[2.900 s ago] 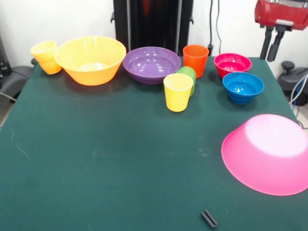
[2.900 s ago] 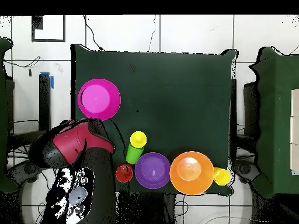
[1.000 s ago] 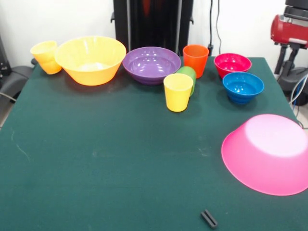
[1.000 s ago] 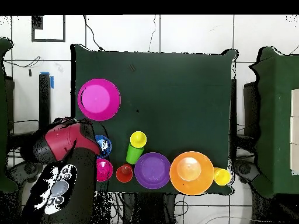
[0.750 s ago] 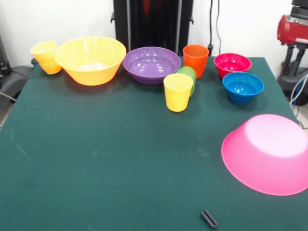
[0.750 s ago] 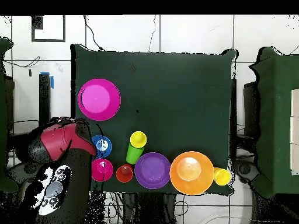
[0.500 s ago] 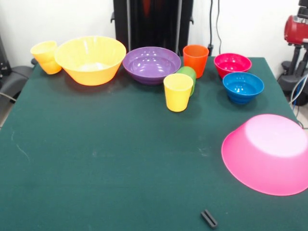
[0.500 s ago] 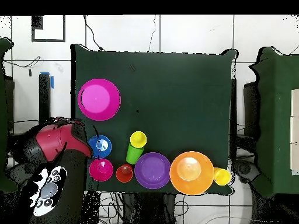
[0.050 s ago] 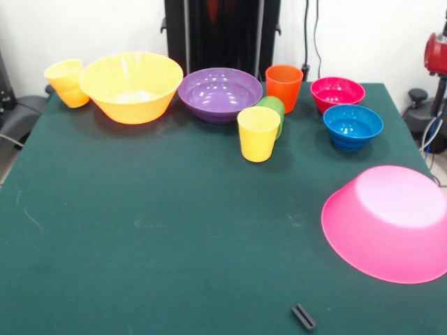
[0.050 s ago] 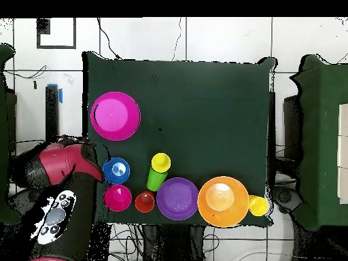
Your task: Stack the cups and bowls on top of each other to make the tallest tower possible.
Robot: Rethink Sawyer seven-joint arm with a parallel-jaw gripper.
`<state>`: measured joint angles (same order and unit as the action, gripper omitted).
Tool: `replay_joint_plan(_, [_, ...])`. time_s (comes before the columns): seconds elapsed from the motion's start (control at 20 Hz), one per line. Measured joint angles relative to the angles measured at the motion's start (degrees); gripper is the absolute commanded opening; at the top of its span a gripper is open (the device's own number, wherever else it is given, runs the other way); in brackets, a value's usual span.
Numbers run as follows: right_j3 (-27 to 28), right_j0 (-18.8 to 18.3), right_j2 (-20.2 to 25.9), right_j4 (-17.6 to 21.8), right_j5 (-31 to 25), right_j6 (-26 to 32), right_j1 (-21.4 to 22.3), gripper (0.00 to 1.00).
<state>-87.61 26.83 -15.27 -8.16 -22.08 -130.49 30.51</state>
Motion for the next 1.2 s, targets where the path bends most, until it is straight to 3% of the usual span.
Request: replay_joint_plan(1.2, [6.51,3.51,-2.82,-9.16,4.94,-0.02,-8.09,0.00])
